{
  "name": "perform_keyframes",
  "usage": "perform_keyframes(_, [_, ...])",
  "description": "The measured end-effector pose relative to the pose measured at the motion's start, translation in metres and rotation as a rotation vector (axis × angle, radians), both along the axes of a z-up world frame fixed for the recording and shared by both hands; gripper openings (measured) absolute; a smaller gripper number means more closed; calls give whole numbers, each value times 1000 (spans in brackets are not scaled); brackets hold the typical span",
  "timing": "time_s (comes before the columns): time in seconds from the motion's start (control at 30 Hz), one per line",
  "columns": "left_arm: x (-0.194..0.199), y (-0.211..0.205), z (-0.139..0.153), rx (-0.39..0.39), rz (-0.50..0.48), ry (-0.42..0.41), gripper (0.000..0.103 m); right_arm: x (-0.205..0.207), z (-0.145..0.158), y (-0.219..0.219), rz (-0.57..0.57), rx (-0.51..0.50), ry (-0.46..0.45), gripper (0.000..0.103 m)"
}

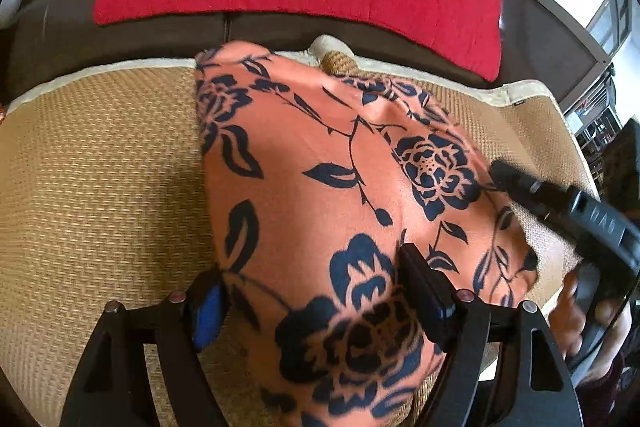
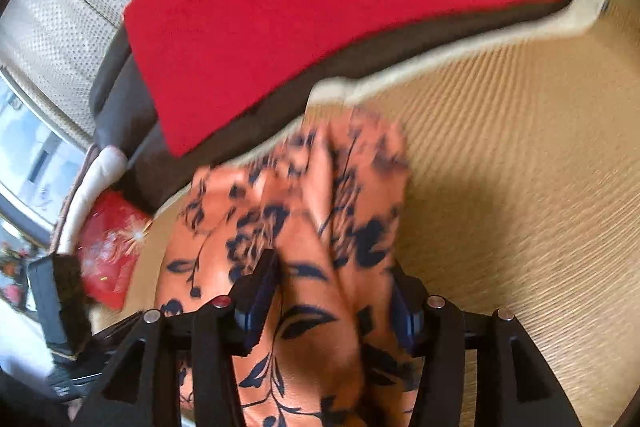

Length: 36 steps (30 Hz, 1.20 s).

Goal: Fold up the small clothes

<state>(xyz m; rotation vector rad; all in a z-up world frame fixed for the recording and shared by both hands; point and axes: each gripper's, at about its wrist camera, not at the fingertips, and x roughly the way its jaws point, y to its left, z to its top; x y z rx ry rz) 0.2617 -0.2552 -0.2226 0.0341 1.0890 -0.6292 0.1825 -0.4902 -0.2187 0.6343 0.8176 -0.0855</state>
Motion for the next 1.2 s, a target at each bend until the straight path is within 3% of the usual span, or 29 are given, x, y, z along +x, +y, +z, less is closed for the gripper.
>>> perform_keyframes(0.1, [-4, 3, 10, 38, 21, -70, 80, -10, 26, -5, -30, -68, -120, 55])
perform_keyframes(0.17, [-11, 5, 20, 82, 32, -164, 80, -12, 34, 2, -5, -67, -186, 55])
perform_keyframes(0.27, [-16, 7, 24, 128, 29, -250, 83, -4, 35, 19, 79, -38, -209, 53])
perform_keyframes(0.4, [-15, 5, -10, 269, -8, -221, 83, 16, 20, 40, 136, -46, -136, 39])
perform_keyframes(0.53, [-22, 6, -14, 295, -18, -246, 83, 35, -23, 42, 131, -13, 67, 37])
perform_keyframes(0.9, [-51, 16, 1, 309, 8, -286, 83, -14, 8, 56, 101, -104, -44, 39])
perform_keyframes(1.0, [-53, 17, 2, 320, 6, -300, 83, -24, 10, 66, 110, -168, -22, 39])
perform_keyframes(1.13, [-55, 16, 1, 325, 1, -303, 83, -15, -14, 67, 125, -166, 86, 39])
perform_keyframes(1.2, [-49, 11, -2, 328, 2, -305, 83, -12, -19, 61, 119, -139, 92, 39])
